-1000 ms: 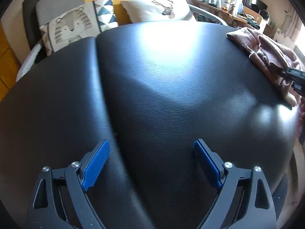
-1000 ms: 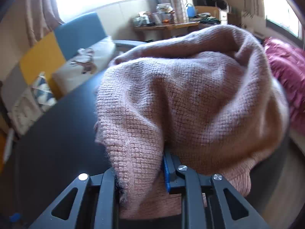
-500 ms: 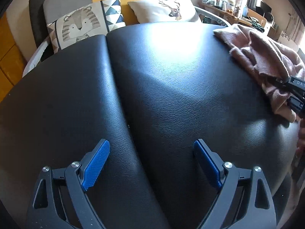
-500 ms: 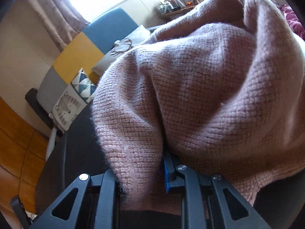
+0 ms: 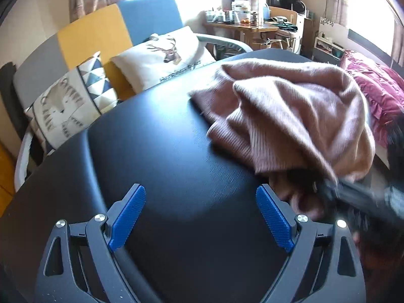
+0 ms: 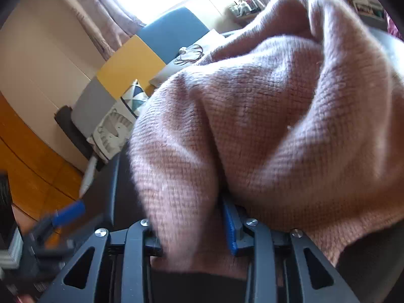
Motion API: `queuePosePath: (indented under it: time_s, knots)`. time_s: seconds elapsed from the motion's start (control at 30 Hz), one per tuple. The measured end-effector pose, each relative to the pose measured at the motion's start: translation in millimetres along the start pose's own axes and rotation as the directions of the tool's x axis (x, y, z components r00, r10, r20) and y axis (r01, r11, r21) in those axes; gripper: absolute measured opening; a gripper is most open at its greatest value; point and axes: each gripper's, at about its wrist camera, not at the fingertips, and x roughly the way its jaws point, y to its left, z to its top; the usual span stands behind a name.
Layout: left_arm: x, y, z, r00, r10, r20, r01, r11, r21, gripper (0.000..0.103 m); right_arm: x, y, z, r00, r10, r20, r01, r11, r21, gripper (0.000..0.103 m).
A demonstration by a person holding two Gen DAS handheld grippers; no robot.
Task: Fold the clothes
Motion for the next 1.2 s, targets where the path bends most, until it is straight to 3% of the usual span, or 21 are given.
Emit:
queuePosePath:
  time_s: [0.17, 0.4, 0.53, 0.73, 0.87, 1.0, 1.07, 1.1, 1.13, 1.2]
  knots:
    - [16, -7, 28, 0.997, -0.072, -0.033, 0.072, 0.997, 0.000, 0.092, -23, -2, -8, 0.998, -0.032, 0.059, 0.034, 0.999, -0.030, 0.039]
    - [38, -18, 66, 0.982, -0.170, -0.080, 0.170, 0.985, -0.005, 0.092, -45, -7, -22, 0.974, -0.179, 0.138, 0.199, 0.969, -0.146, 0.047]
    - [53, -33, 72, 0.981, -0.151, -0.121, 0.151, 0.988, -0.011, 0.092, -42, -15, -25, 0.971, -0.193, 0.138, 0.211, 0.968, -0.136, 0.047]
    - [70, -47, 69, 0.983, -0.047, -0.176, 0.054, 0.998, 0.036, 0.092, -44, -18, -30, 0.974, -0.139, 0.179, 0.161, 0.980, -0.117, 0.047]
    - [81, -51, 67, 0.978, -0.065, -0.200, 0.073, 0.997, 0.033, 0.092, -35, -12, -32, 0.978, -0.151, 0.146, 0.173, 0.973, -0.154, 0.046]
    - [89, -45, 65, 0.955, -0.100, -0.278, 0.088, 0.995, -0.054, 0.091, -32, -15, -32, 0.977, -0.163, 0.139, 0.182, 0.973, -0.139, 0.047]
    - [87, -43, 64, 0.942, -0.172, -0.289, 0.152, 0.984, -0.092, 0.065, -31, -13, -31, 0.975, -0.172, 0.138, 0.192, 0.970, -0.147, 0.047]
    - [83, -47, 65, 0.940, -0.197, -0.277, 0.183, 0.980, -0.074, 0.041, -30, -13, -31, 0.974, -0.179, 0.138, 0.199, 0.968, -0.152, 0.048]
    - [78, -51, 67, 0.940, -0.212, -0.265, 0.206, 0.977, -0.051, 0.030, -30, -12, -31, 0.973, -0.185, 0.138, 0.205, 0.966, -0.157, 0.048]
    - [63, -69, 71, 0.970, -0.119, -0.210, 0.138, 0.987, 0.076, 0.018, -28, -10, -30, 0.972, -0.190, 0.136, 0.211, 0.963, -0.165, 0.050]
